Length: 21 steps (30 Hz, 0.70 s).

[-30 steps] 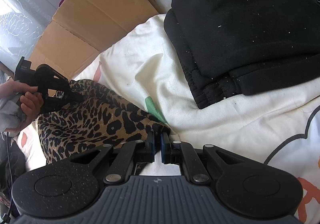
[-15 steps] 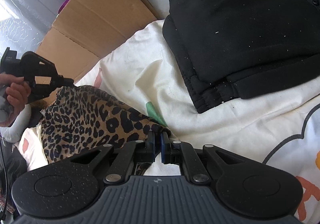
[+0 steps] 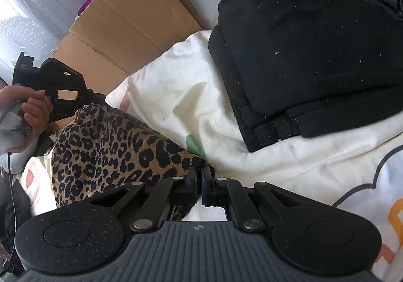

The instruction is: Fold clothes

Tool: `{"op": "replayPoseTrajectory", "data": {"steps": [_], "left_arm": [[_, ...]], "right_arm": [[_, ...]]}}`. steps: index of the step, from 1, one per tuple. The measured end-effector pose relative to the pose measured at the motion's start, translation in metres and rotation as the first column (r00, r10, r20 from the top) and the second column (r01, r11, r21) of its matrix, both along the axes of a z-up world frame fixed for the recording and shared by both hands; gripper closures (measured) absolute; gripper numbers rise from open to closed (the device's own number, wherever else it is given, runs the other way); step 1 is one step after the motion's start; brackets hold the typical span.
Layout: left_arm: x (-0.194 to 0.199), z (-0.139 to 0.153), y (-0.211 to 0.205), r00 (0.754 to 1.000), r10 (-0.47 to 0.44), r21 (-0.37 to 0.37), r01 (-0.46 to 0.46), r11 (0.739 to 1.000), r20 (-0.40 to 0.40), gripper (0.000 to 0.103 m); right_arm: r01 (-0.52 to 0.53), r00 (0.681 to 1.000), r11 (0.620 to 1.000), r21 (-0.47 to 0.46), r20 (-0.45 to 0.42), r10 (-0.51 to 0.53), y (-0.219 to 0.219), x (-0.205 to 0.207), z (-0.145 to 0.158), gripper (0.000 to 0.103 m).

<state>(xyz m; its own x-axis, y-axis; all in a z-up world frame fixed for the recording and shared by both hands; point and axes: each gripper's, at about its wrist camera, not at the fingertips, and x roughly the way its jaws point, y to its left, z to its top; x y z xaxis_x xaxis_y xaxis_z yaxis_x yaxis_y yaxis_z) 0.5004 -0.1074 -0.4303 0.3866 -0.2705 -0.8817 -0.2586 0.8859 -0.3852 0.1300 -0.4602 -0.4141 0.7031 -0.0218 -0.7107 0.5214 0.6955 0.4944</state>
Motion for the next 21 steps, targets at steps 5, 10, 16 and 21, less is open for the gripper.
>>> {"op": "replayPoseTrajectory", "data": {"steps": [5,10,16,21], "left_arm": [[0.001,-0.019,-0.004,0.999,-0.028,0.004,0.028,1.000,-0.023,0.103],[-0.001,-0.012,0.003,0.996,-0.083,-0.006,0.083,0.996,-0.010,0.094],[-0.002,0.028,0.023,0.985,-0.163,0.047,0.160,0.986,0.058,0.078],[0.000,0.053,0.047,0.974,-0.212,0.179,0.195,0.964,0.079,0.077]], "right_arm": [[-0.019,1.000,1.000,-0.005,-0.023,0.019,-0.002,0.000,0.001,0.102],[-0.013,0.999,0.999,-0.040,-0.037,0.011,-0.005,-0.001,0.012,0.101],[-0.002,1.000,0.998,-0.057,0.004,0.002,-0.008,-0.001,0.028,0.097],[-0.051,0.998,0.994,-0.094,0.039,0.054,-0.001,0.016,0.035,0.084]]}}
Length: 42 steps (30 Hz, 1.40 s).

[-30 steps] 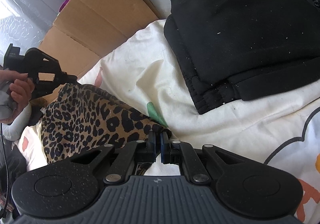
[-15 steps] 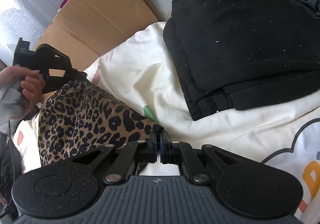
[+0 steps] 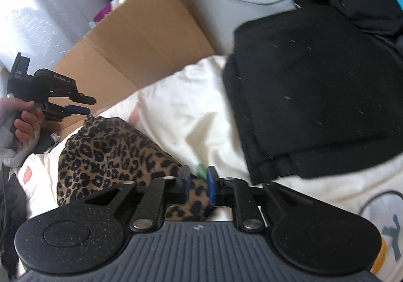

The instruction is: Fold clothes

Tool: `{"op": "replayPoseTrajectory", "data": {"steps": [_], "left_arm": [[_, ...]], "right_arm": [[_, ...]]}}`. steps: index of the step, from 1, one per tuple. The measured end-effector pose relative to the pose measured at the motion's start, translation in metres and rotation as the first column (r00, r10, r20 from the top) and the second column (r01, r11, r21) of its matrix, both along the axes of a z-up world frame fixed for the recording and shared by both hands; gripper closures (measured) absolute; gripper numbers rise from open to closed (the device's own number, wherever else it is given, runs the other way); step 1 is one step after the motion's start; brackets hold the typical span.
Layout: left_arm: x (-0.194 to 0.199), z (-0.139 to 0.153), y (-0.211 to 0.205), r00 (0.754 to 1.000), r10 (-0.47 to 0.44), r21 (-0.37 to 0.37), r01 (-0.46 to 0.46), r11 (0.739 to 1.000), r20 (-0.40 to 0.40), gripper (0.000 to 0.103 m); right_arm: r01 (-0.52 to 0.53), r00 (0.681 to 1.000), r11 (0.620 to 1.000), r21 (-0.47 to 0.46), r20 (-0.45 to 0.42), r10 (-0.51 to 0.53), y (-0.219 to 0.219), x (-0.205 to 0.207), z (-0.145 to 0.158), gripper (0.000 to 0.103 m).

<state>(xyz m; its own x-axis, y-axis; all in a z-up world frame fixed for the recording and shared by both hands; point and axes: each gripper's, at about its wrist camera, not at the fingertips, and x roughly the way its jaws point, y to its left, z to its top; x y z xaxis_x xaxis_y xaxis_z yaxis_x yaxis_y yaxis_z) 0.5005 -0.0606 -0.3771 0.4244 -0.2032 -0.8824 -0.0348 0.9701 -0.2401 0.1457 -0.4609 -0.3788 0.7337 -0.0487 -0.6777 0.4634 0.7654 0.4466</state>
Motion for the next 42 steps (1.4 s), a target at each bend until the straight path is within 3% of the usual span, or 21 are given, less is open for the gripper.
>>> {"op": "replayPoseTrajectory", "data": {"steps": [5,8,10,13,17,22,29,32,34,36,40,42], "left_arm": [[-0.004,-0.001,0.020,1.000,-0.020,0.082,0.020,0.996,0.005,0.072],[-0.008,-0.008,0.023,0.998,-0.053,0.214,0.046,0.976,0.030,0.053],[-0.008,-0.017,0.030,0.997,-0.067,0.212,0.060,0.975,0.024,0.047],[-0.008,-0.030,0.033,0.994,-0.108,0.221,0.102,0.970,0.019,0.038],[-0.010,-0.043,0.026,0.976,-0.218,0.277,0.203,0.939,0.025,0.031],[-0.008,-0.049,0.020,0.960,-0.277,0.304,0.250,0.919,0.046,0.026],[-0.001,-0.059,0.005,0.929,-0.366,0.336,0.327,0.883,0.058,0.026],[-0.003,-0.066,-0.007,0.909,-0.414,0.372,0.368,0.852,0.049,0.033],[-0.005,-0.069,-0.013,0.898,-0.436,0.395,0.384,0.835,0.049,0.045],[-0.006,-0.068,-0.018,0.888,-0.456,0.411,0.395,0.822,0.057,0.048],[-0.008,-0.065,-0.023,0.872,-0.484,0.433,0.409,0.803,0.074,0.053],[-0.008,-0.062,-0.021,0.871,-0.482,0.426,0.404,0.810,0.090,0.053]], "right_arm": [[-0.056,0.998,0.998,-0.008,0.009,0.057,0.009,0.024,0.002,0.083],[-0.101,0.995,0.994,-0.033,-0.004,0.101,0.016,0.038,0.003,0.081],[-0.124,0.992,0.991,-0.053,-0.014,0.124,0.019,0.048,0.002,0.069],[-0.159,0.987,0.985,-0.072,-0.025,0.158,0.020,0.065,0.000,0.060],[-0.234,0.972,0.967,-0.104,-0.048,0.230,0.025,0.090,-0.002,0.060],[-0.314,0.949,0.940,-0.134,-0.079,0.306,0.034,0.119,-0.004,0.060],[-0.375,0.925,0.915,-0.148,-0.122,0.359,0.041,0.149,-0.013,0.060],[-0.390,0.918,0.908,-0.156,-0.149,0.369,0.042,0.161,-0.019,0.062],[-0.402,0.910,0.901,-0.164,-0.175,0.375,0.044,0.167,-0.022,0.088],[-0.407,0.907,0.896,-0.179,-0.193,0.373,0.045,0.171,-0.022,0.097],[-0.410,0.907,0.890,-0.201,-0.191,0.375,0.046,0.169,-0.017,0.103],[-0.405,0.910,0.891,-0.204,-0.182,0.372,0.047,0.167,-0.015,0.103]]}}
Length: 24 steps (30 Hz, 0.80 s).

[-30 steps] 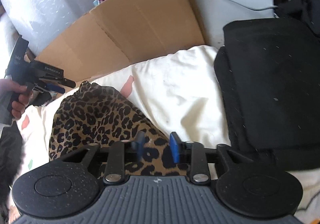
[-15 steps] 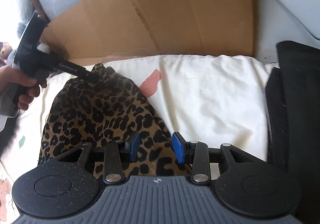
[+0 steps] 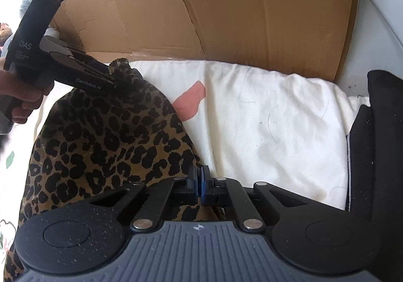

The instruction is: Fold clothes

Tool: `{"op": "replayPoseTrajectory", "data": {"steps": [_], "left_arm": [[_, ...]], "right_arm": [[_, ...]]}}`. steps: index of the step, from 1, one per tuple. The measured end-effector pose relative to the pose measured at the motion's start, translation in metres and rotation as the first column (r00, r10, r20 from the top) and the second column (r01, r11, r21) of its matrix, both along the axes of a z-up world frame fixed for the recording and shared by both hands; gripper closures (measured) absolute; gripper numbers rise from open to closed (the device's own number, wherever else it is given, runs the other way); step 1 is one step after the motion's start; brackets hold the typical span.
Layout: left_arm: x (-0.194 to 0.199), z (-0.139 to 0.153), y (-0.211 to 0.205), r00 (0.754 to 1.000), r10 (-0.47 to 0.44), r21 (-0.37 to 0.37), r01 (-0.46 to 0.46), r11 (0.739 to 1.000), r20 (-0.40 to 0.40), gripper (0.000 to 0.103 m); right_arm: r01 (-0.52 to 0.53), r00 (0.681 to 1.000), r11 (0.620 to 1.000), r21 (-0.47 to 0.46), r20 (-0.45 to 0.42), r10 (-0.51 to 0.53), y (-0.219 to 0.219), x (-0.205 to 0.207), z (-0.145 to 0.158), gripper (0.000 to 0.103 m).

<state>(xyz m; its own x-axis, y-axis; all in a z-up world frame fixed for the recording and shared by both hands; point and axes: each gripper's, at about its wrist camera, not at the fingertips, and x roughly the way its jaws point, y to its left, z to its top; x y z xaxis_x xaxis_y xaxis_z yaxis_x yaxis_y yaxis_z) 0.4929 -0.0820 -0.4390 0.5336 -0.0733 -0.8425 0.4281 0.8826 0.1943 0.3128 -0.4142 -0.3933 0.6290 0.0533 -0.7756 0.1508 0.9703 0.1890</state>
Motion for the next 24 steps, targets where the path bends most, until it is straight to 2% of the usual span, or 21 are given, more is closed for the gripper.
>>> {"op": "replayPoseTrajectory", "data": {"steps": [3,6,9,11,14,16,17,18,19,21,24], "left_arm": [[0.001,0.000,0.000,1.000,-0.003,-0.005,0.003,1.000,0.001,0.053],[0.002,-0.004,-0.003,1.000,-0.006,0.023,0.006,1.000,-0.010,0.043],[0.004,-0.001,-0.004,1.000,0.003,0.031,-0.002,1.000,-0.020,0.041],[0.004,0.009,0.000,1.000,0.009,0.012,-0.009,1.000,-0.019,0.040],[0.002,0.032,0.009,1.000,0.013,-0.029,-0.012,0.999,0.017,0.033],[-0.001,0.045,0.017,0.999,0.021,-0.059,-0.019,0.998,0.031,0.033],[-0.003,0.051,0.022,0.999,0.024,-0.071,-0.022,0.997,0.035,0.035],[-0.004,0.054,0.026,0.999,0.024,-0.078,-0.022,0.997,0.029,0.043],[-0.006,0.057,0.029,1.000,0.022,-0.084,-0.021,0.996,0.020,0.061],[-0.009,0.055,0.036,0.999,0.024,-0.087,-0.026,0.996,-0.022,0.084],[-0.014,0.049,0.043,0.998,0.016,-0.102,-0.023,0.995,-0.065,0.085]], "right_arm": [[0.021,1.000,1.000,0.002,0.007,-0.021,-0.001,-0.004,0.004,0.103],[0.028,1.000,1.000,-0.003,-0.002,-0.028,0.000,-0.005,0.003,0.103],[0.040,0.999,0.999,-0.008,-0.020,-0.040,-0.001,-0.004,0.001,0.103],[0.052,0.999,0.999,-0.003,-0.017,-0.052,-0.003,-0.005,0.001,0.103],[0.069,0.998,0.998,0.006,-0.011,-0.069,-0.007,-0.009,0.004,0.103],[0.075,0.997,0.997,0.032,0.004,-0.075,-0.011,-0.012,0.008,0.101],[0.080,0.997,0.996,0.038,0.020,-0.081,-0.012,-0.014,0.012,0.101],[0.086,0.996,0.995,0.044,0.037,-0.087,-0.013,-0.016,0.016,0.101],[0.080,0.995,0.995,0.058,0.062,-0.083,-0.015,-0.018,0.019,0.101],[0.076,0.992,0.994,0.080,0.092,-0.083,-0.015,-0.021,0.026,0.101],[0.042,0.991,0.993,0.109,0.121,-0.056,-0.011,-0.020,0.033,0.101]]}}
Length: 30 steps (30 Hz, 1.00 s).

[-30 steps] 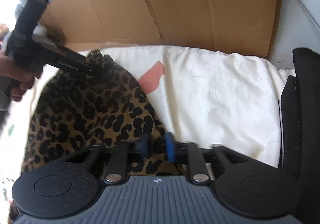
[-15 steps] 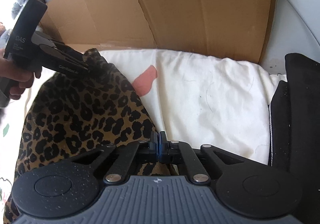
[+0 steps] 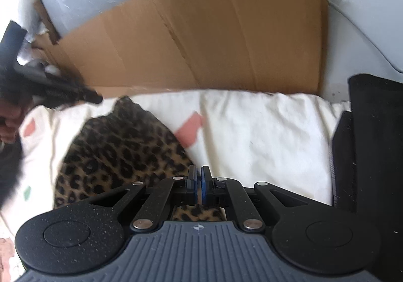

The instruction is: Fold clothes

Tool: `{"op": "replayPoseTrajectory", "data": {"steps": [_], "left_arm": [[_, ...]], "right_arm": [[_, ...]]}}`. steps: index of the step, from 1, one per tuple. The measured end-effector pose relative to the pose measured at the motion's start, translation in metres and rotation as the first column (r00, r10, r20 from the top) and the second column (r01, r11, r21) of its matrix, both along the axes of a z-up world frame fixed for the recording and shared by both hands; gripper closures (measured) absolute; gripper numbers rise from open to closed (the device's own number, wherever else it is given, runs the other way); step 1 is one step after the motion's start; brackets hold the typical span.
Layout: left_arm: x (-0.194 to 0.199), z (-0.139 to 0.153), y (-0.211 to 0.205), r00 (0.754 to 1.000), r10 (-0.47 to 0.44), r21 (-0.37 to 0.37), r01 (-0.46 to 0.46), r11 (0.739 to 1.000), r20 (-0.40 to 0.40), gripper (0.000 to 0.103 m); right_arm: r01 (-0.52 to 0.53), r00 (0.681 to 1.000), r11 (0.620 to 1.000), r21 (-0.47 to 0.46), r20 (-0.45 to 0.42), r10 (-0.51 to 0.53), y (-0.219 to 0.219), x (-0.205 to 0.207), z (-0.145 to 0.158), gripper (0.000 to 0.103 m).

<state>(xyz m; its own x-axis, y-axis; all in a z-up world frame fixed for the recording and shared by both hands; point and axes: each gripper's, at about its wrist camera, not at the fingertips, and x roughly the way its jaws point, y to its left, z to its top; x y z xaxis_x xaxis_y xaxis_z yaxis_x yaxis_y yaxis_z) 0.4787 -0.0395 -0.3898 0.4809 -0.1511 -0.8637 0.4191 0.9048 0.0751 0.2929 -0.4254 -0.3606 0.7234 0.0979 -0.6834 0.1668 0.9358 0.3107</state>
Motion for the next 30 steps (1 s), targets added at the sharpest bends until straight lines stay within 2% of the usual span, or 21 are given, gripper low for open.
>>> {"op": "replayPoseTrajectory", "data": {"steps": [3,6,8,9,10,14,19,22,26,30], "left_arm": [[-0.008,-0.011,0.004,0.999,-0.017,-0.024,0.017,1.000,-0.031,0.086],[-0.012,-0.024,0.002,0.998,-0.032,-0.020,0.031,0.999,-0.057,0.086],[-0.011,-0.032,0.000,0.998,-0.033,-0.002,0.033,0.999,-0.051,0.084],[-0.009,-0.035,0.000,0.998,-0.026,-0.004,0.026,1.000,-0.048,0.083],[-0.006,-0.037,0.000,0.999,-0.018,-0.010,0.017,1.000,-0.046,0.082],[-0.002,-0.048,-0.008,1.000,-0.018,0.017,0.019,1.000,-0.019,0.075],[-0.007,-0.052,-0.025,0.998,-0.063,0.104,0.061,0.993,0.017,0.075],[-0.006,-0.036,-0.018,0.999,-0.048,0.046,0.048,0.998,0.005,0.087],[-0.016,-0.009,-0.007,0.999,-0.052,0.009,0.052,0.999,0.004,0.090],[-0.028,-0.001,0.001,0.998,-0.053,-0.032,0.052,0.998,-0.043,0.093]], "right_arm": [[-0.052,0.999,0.999,0.000,-0.010,0.052,0.012,0.005,-0.004,0.101],[-0.105,0.993,0.994,-0.014,-0.062,0.103,0.026,0.013,-0.016,0.097],[-0.126,0.989,0.992,-0.026,-0.082,0.124,0.031,0.019,-0.025,0.082],[-0.133,0.988,0.991,-0.027,-0.087,0.130,0.032,0.021,-0.029,0.071],[-0.140,0.986,0.990,-0.029,-0.093,0.137,0.034,0.023,-0.033,0.067],[-0.155,0.982,0.986,-0.058,-0.119,0.147,0.036,0.032,-0.040,0.066],[-0.107,0.983,0.991,-0.081,-0.160,0.093,0.028,0.035,-0.044,0.067],[-0.100,0.982,0.992,-0.082,-0.167,0.085,0.026,0.033,-0.042,0.067],[-0.068,0.988,0.997,-0.048,-0.143,0.060,0.024,0.029,-0.034,0.067],[-0.068,0.992,0.997,-0.027,-0.107,0.065,0.029,0.028,-0.027,0.067]]}}
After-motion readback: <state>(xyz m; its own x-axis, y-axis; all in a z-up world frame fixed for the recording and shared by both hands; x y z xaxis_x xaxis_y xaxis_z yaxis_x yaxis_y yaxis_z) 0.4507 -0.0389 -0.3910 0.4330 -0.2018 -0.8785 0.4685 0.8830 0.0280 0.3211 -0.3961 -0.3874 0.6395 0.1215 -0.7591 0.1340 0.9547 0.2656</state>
